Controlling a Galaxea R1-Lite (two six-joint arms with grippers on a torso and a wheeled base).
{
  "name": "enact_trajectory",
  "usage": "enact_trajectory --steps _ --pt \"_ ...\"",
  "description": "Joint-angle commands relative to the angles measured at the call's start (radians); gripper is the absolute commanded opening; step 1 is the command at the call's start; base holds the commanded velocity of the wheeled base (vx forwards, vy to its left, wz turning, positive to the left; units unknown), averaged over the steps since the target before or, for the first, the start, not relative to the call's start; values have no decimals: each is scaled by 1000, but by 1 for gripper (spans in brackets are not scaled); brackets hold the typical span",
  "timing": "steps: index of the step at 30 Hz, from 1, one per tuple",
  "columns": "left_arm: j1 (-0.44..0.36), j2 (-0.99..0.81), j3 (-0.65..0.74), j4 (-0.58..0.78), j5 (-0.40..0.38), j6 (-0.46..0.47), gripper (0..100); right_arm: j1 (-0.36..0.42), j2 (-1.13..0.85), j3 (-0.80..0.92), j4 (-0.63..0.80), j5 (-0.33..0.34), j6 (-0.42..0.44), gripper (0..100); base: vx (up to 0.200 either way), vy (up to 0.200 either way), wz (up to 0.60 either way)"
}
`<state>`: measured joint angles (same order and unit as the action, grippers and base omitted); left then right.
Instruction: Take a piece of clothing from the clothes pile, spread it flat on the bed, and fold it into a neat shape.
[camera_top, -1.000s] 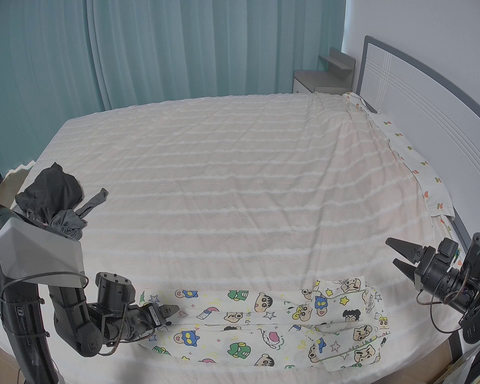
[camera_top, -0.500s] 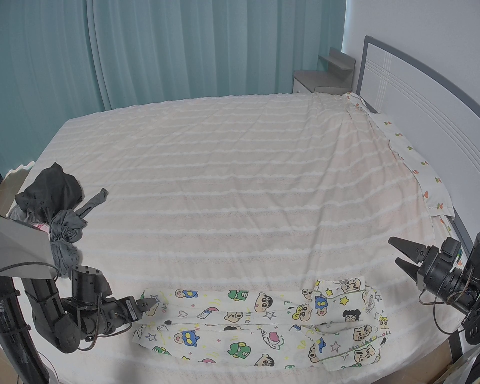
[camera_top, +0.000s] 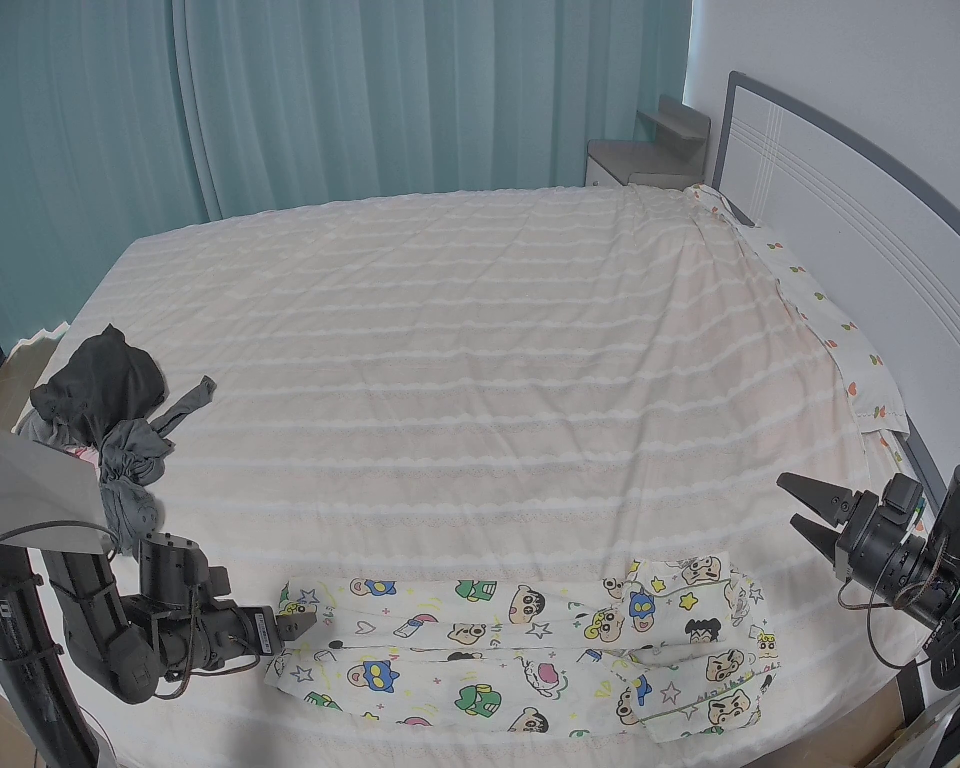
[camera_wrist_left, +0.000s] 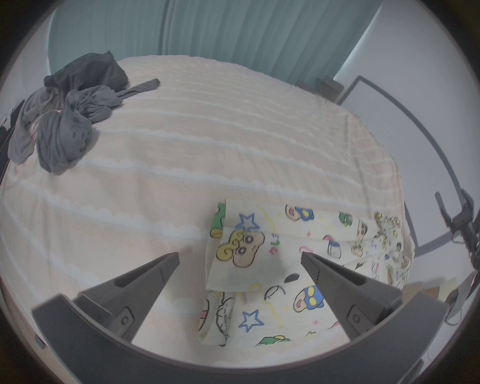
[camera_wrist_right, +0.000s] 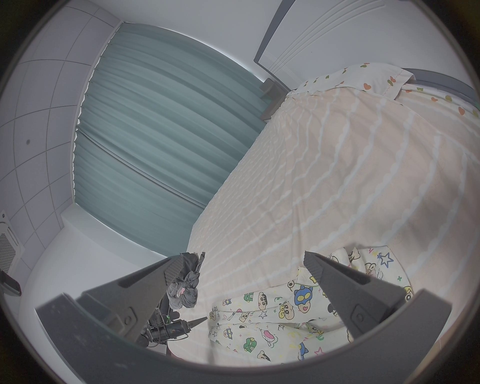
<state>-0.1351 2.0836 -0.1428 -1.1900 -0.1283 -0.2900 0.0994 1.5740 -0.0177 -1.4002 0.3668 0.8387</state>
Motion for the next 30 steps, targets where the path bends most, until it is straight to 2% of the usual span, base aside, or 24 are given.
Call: enact_trajectory --steps 1,10,24,25,30 --pt "-27 128 -20 -3 -2 51 100 0 -2 18 0 0 0 100 0 0 0" --pt "-69 197 -55 -3 -4 57 100 0 -2 18 0 0 0 100 0 0 0" --pt "-80 231 -107 -3 -4 41 100 0 -2 18 0 0 0 100 0 0 0" --pt "-80 231 -109 -3 -4 35 0 0 -2 18 0 0 0 100 0 0 0" --pt "-89 231 -113 -3 -4 22 0 0 0 18 0 0 0 100 0 0 0"
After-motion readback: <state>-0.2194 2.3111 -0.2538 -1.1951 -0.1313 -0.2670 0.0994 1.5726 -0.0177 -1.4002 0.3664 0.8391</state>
